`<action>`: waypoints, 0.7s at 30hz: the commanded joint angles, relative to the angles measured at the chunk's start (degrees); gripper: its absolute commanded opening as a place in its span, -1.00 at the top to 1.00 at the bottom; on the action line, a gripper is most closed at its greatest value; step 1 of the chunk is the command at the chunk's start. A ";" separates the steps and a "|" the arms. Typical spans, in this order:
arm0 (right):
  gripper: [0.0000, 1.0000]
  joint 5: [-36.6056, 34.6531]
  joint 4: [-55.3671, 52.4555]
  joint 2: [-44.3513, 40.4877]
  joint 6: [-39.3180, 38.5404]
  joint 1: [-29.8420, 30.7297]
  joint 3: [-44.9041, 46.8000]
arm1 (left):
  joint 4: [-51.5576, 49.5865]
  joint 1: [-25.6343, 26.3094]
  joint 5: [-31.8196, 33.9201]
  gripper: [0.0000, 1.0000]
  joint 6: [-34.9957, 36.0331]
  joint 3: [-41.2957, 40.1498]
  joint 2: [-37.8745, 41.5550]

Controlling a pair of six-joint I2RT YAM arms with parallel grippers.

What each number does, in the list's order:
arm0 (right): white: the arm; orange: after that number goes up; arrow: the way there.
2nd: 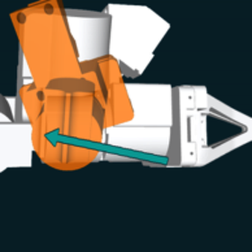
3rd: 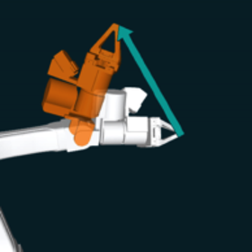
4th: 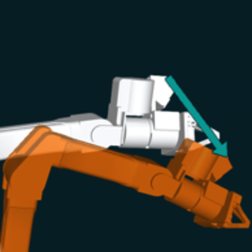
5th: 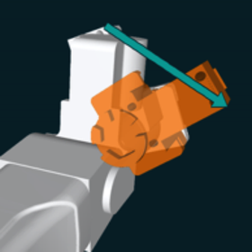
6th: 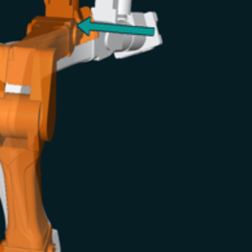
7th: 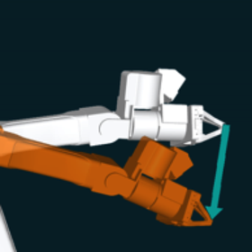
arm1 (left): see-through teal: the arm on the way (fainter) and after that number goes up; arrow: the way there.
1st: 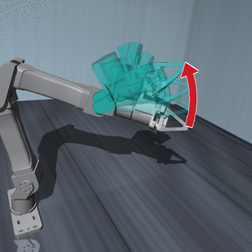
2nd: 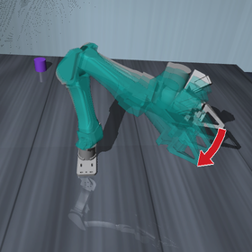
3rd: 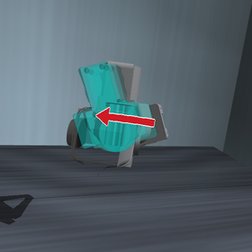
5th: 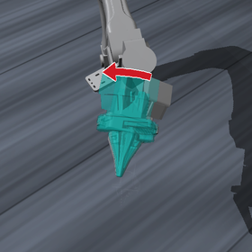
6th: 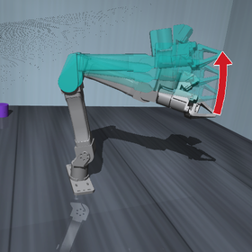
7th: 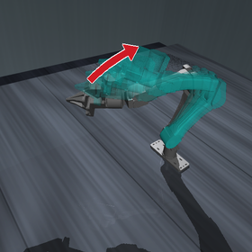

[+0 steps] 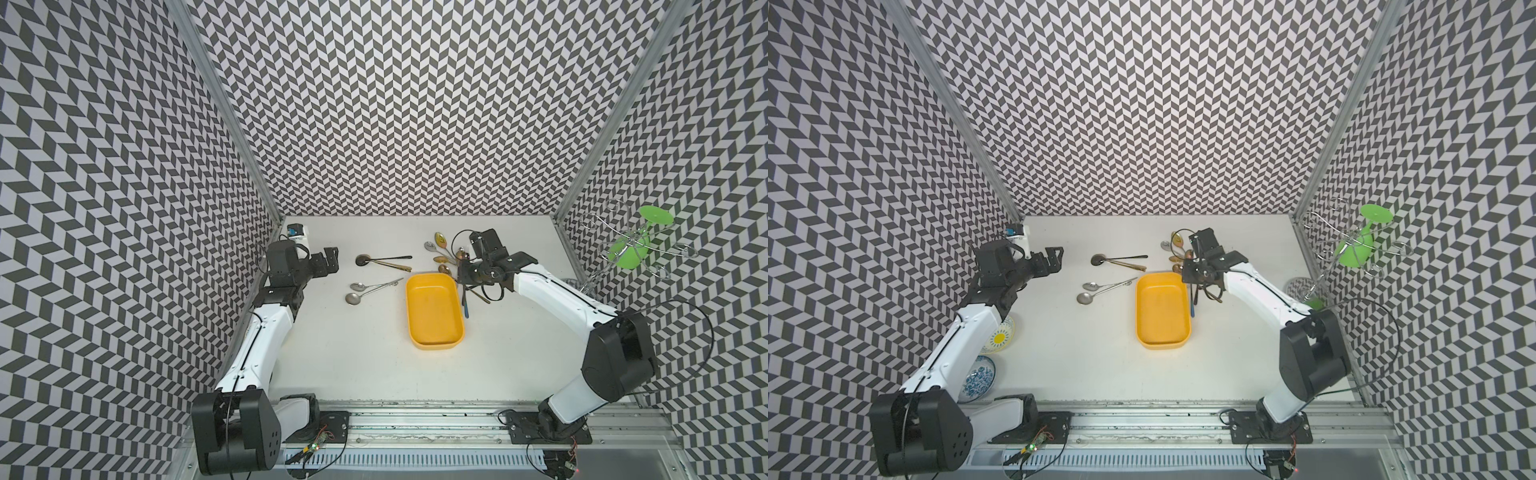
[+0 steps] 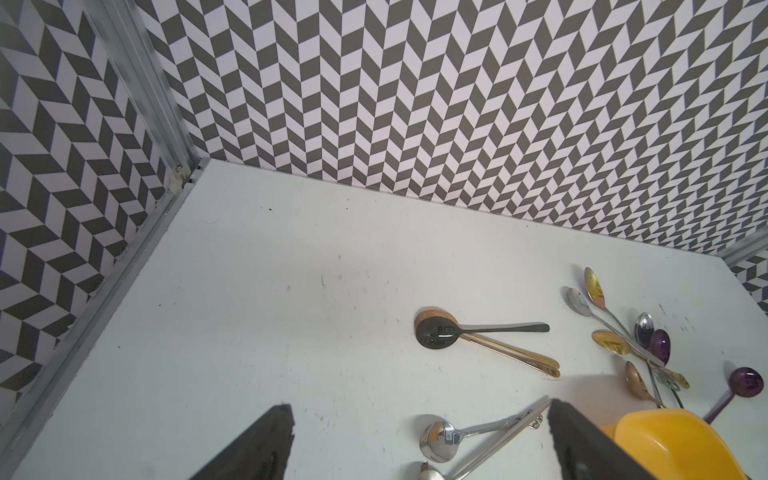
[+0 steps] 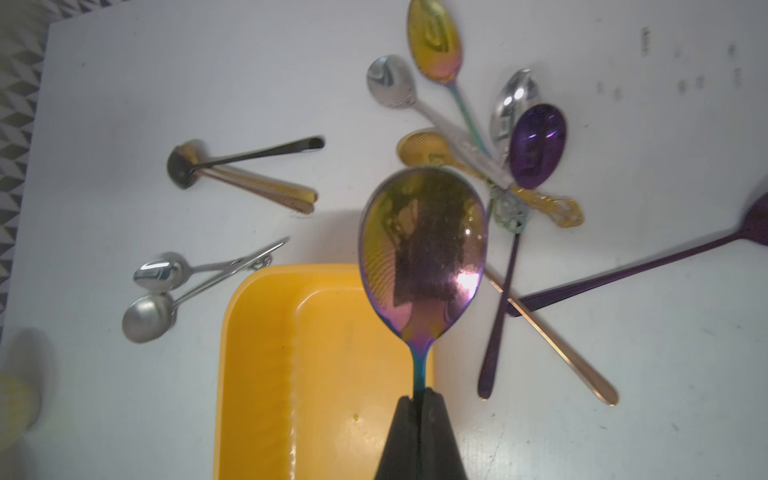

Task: Put the spoon into the storage box
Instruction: Place the spoon in the storage box.

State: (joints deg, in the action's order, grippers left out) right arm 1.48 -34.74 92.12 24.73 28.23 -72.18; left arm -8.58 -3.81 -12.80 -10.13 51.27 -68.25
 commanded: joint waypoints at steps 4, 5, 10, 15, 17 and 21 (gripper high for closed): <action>1.00 2.39 0.05 -0.37 2.59 6.51 -3.46 | 1.65 -0.62 -0.81 -0.99 0.20 -0.09 -0.04; 1.00 2.60 0.39 0.29 2.98 7.30 -3.65 | 1.67 -0.67 -0.76 -0.99 0.20 -0.20 -0.04; 1.00 4.60 3.73 3.89 4.77 10.22 -3.49 | 1.68 -0.84 -0.85 -0.99 0.20 -0.29 0.11; 1.00 6.17 7.56 7.18 6.74 11.53 -1.61 | 1.73 -0.95 -0.97 -0.99 0.34 -0.46 0.22; 0.99 7.22 10.01 8.02 7.91 11.65 -0.24 | 1.73 -0.98 -0.99 -0.99 0.29 -0.35 0.02; 0.99 8.65 12.99 10.38 9.43 11.88 0.57 | 1.73 -1.02 -1.23 -0.99 0.22 -0.29 -0.22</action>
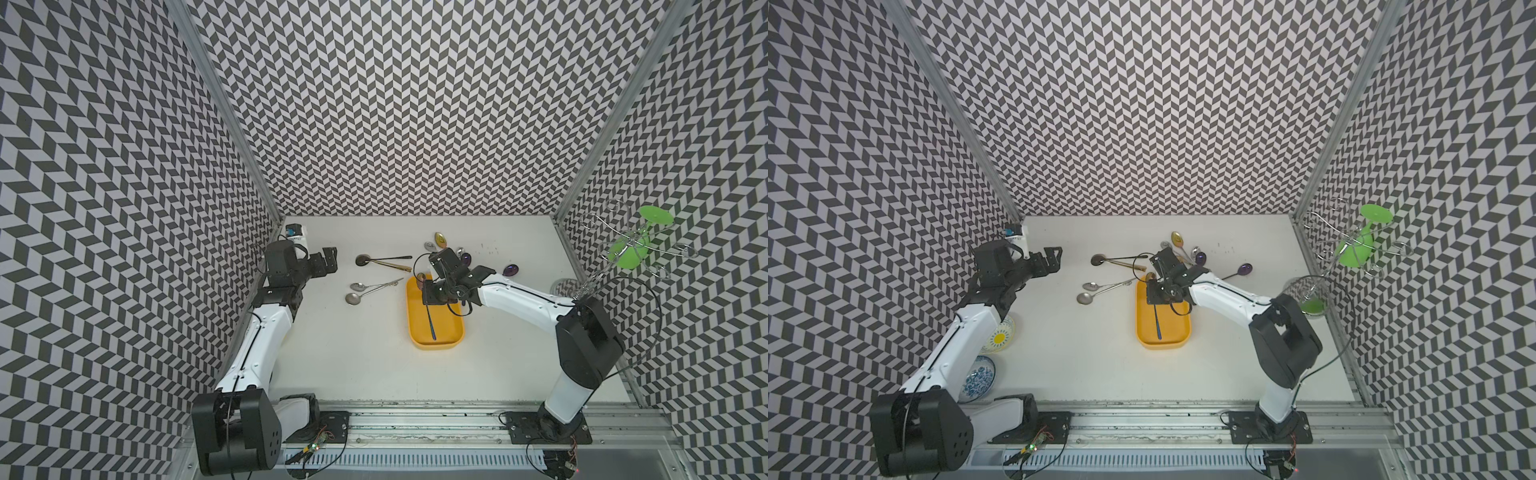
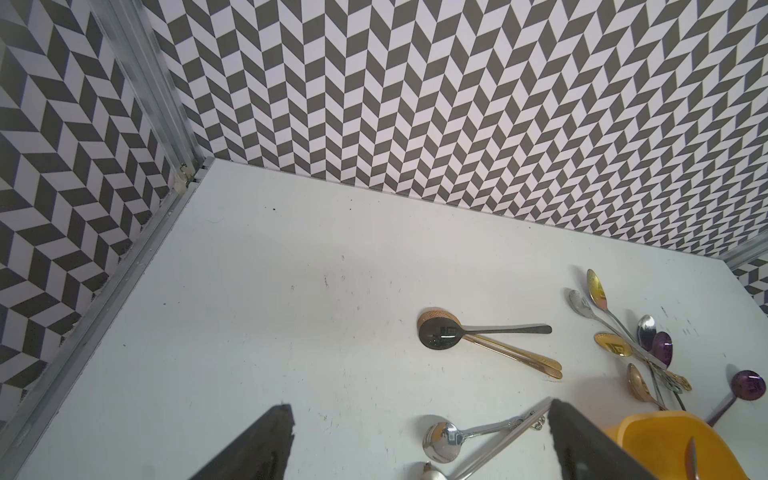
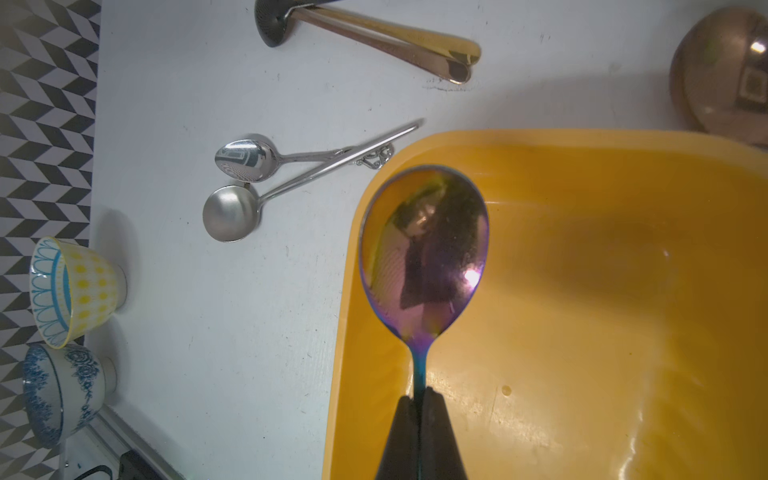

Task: Put the spoon into the storage box
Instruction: Place the spoon in the storage box.

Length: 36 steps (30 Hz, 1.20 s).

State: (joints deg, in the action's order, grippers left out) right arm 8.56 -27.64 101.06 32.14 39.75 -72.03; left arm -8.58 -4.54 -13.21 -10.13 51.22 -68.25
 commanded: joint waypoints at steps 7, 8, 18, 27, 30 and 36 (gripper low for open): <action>0.99 2.08 8.74 5.28 3.28 0.84 -0.17 | 1.94 -0.30 -1.09 -0.99 0.55 -0.57 -0.16; 0.99 2.01 8.82 5.93 3.34 0.99 -0.38 | 2.02 -0.34 -1.54 -0.99 0.78 -0.71 -0.02; 0.93 2.36 10.49 8.71 4.07 1.74 0.02 | 2.62 -0.47 -2.41 -0.99 1.86 -1.86 0.13; 0.59 1.31 9.50 8.55 4.00 2.13 -0.30 | 3.30 -0.56 -2.28 -0.99 2.80 -3.17 -0.24; 0.48 -0.35 8.60 6.81 3.59 2.11 -0.32 | 3.03 -0.56 -2.30 -0.99 3.78 -3.57 -0.34; 0.42 -5.58 6.76 0.00 1.37 2.05 0.82 | 0.16 -0.56 -2.73 -0.99 7.07 -3.55 -0.59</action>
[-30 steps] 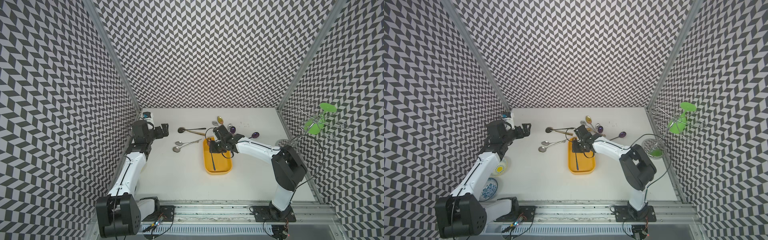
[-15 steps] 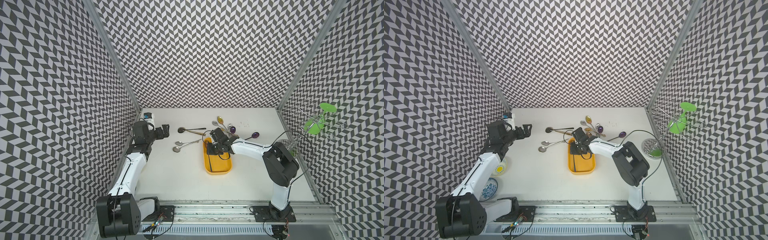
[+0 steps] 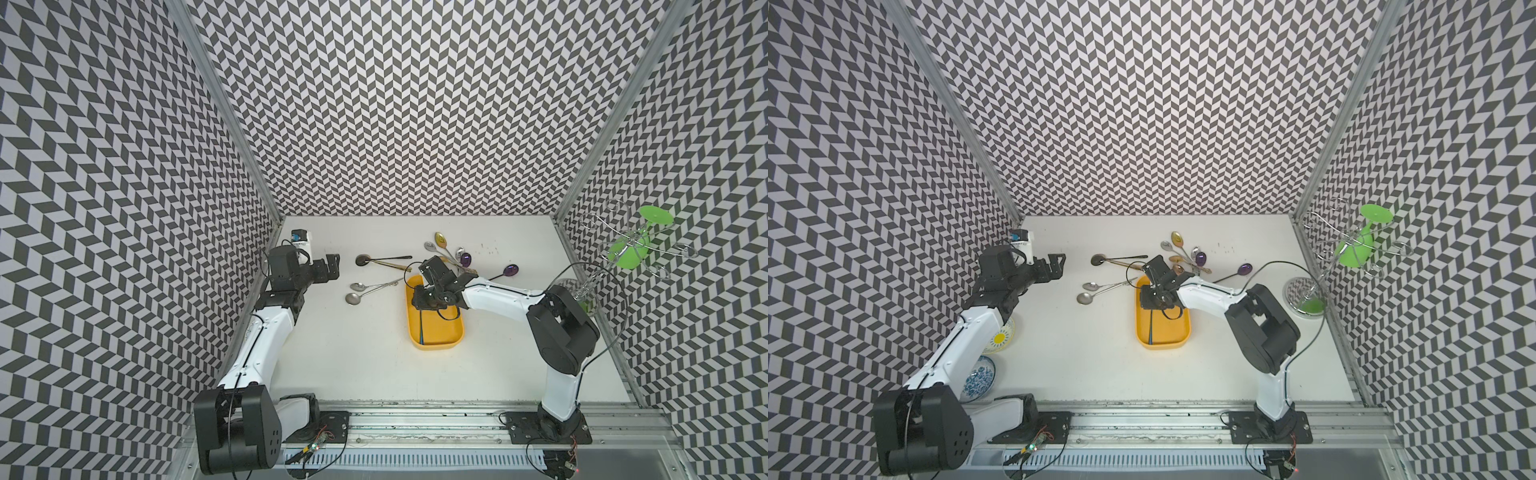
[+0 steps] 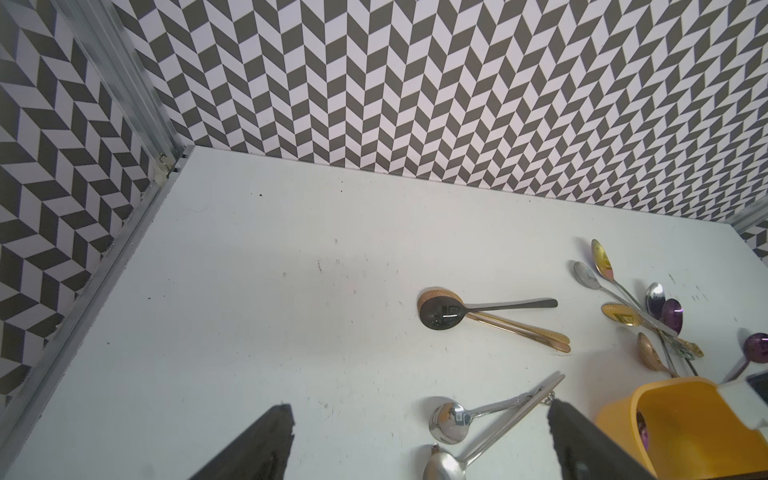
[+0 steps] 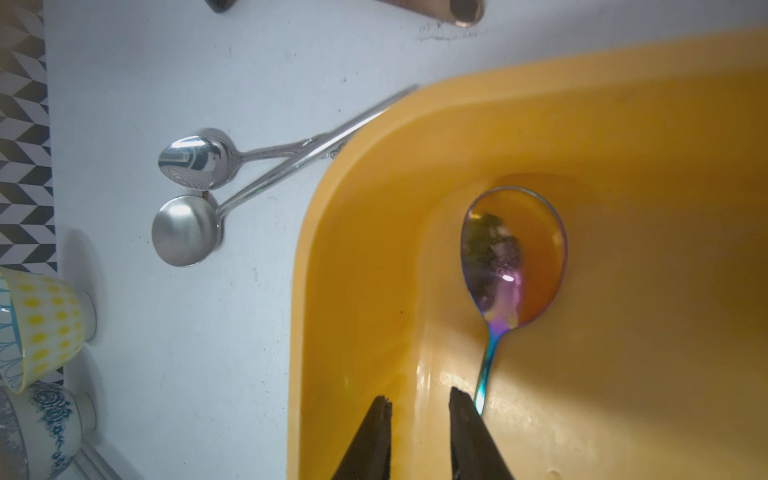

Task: Put the spoon into the storage box
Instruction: Place the spoon in the storage box, then pick up the spoon from the center of the board.

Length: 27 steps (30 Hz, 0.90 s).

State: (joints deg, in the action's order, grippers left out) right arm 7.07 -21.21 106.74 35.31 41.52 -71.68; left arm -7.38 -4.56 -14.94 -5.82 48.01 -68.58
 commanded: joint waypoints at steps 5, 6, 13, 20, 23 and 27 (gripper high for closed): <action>0.33 -9.01 -1.34 -12.63 -5.52 0.06 0.92 | -2.57 -0.54 -0.95 -0.99 4.87 -1.87 0.00; 0.30 -10.45 -1.99 -13.93 -6.06 -0.03 0.83 | -2.73 -0.54 -1.42 -0.99 5.29 -2.38 0.04; 0.21 -16.78 -4.32 -22.21 -10.16 -2.01 2.84 | -4.84 -0.54 -5.60 -0.99 6.21 -5.52 -0.85; -0.01 -18.26 -1.89 -31.74 -14.24 -6.04 8.72 | -3.35 -0.54 -10.07 -0.97 5.42 -8.87 -1.38; -0.19 -20.81 0.74 -36.58 -16.79 -6.86 12.09 | -2.49 -0.54 -12.00 -0.89 4.43 -10.12 -1.73; -0.49 -23.69 2.05 -42.30 -19.95 -7.80 15.33 | -1.74 -0.54 -12.48 -0.83 3.55 -9.41 -3.76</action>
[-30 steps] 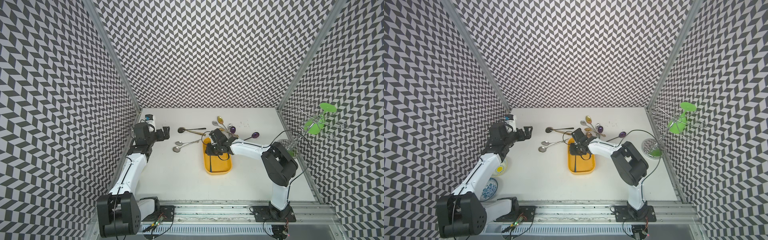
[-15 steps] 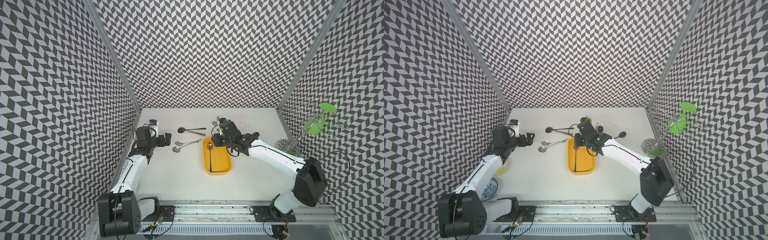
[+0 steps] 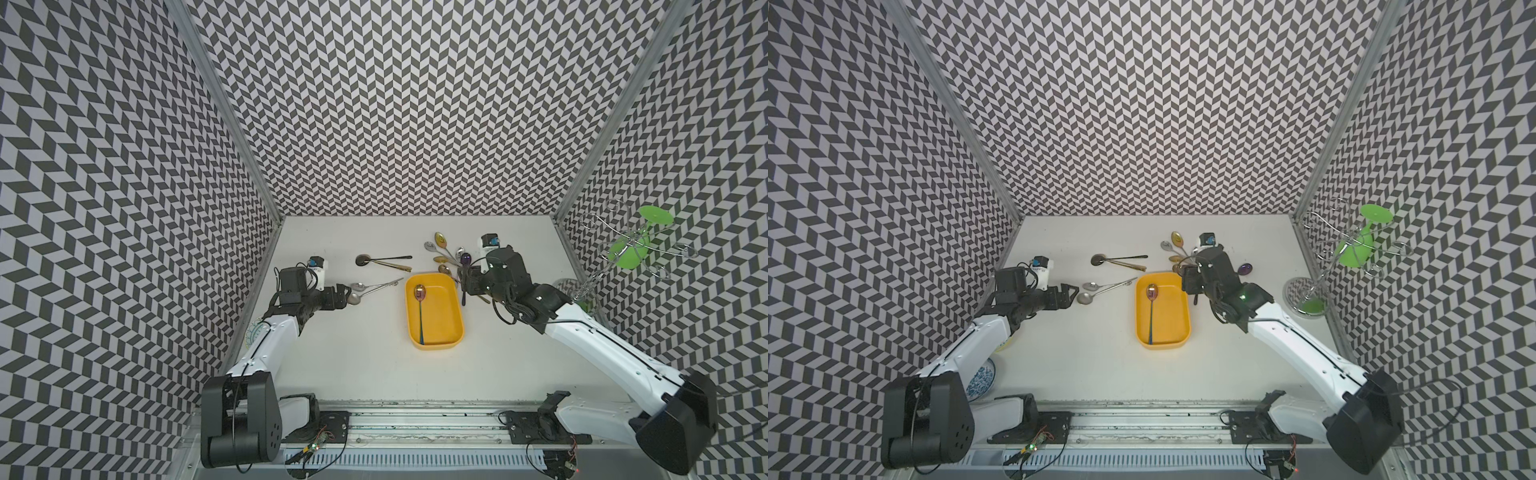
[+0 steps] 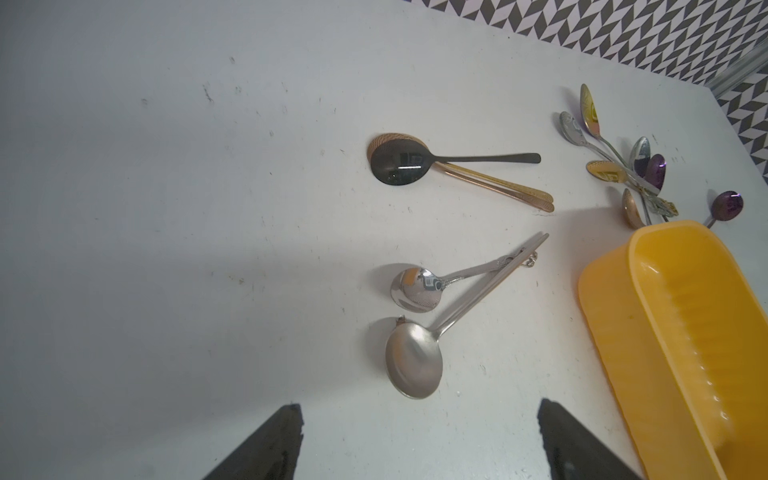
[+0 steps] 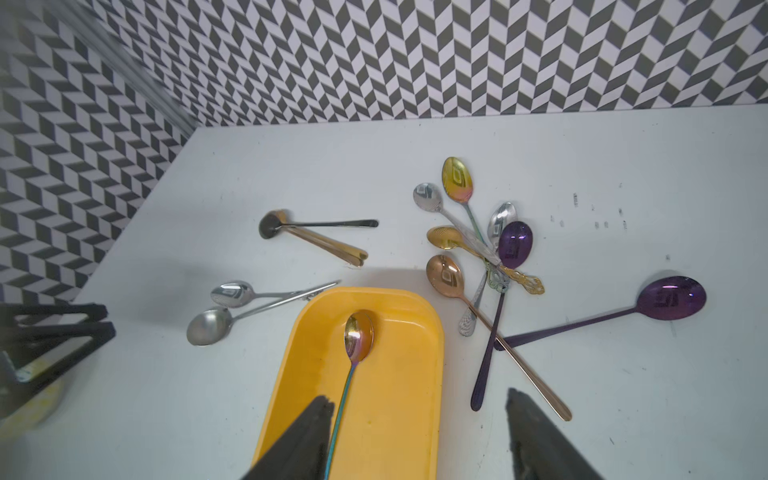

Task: Put the spoon into the storage box
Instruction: Pick up the spoon from the center of the board.

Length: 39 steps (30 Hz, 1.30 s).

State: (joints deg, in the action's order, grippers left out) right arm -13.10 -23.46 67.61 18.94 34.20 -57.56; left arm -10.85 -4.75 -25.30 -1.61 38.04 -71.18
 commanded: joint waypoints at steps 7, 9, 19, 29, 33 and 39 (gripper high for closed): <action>-0.73 -6.72 6.06 -10.75 -6.10 -0.88 5.67 | 2.13 -0.34 -3.05 -0.72 -2.32 4.42 -7.12; -0.78 -7.73 6.88 -13.00 -6.60 -0.86 7.36 | 1.99 -0.34 -3.50 -0.67 -2.85 5.56 -9.05; -1.00 -11.81 12.05 -24.15 -9.45 -0.63 16.94 | -1.25 0.22 -5.02 -0.47 -4.07 12.61 -19.07; -1.00 -14.09 13.44 -26.36 -10.28 -0.38 18.66 | -2.67 1.83 -5.11 -0.22 -4.90 15.66 -24.75; -1.00 -14.49 13.58 -26.63 -10.39 -0.36 18.85 | -3.54 2.48 -5.03 -0.14 -5.17 17.03 -27.14; -1.00 -14.30 13.84 -26.41 -10.53 -0.34 18.89 | -4.61 3.35 -5.11 -0.05 -5.51 18.77 -30.05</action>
State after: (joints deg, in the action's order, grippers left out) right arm -26.46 -13.19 41.91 8.97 33.63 -39.13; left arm -14.06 -1.85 -29.65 -7.18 55.09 -100.09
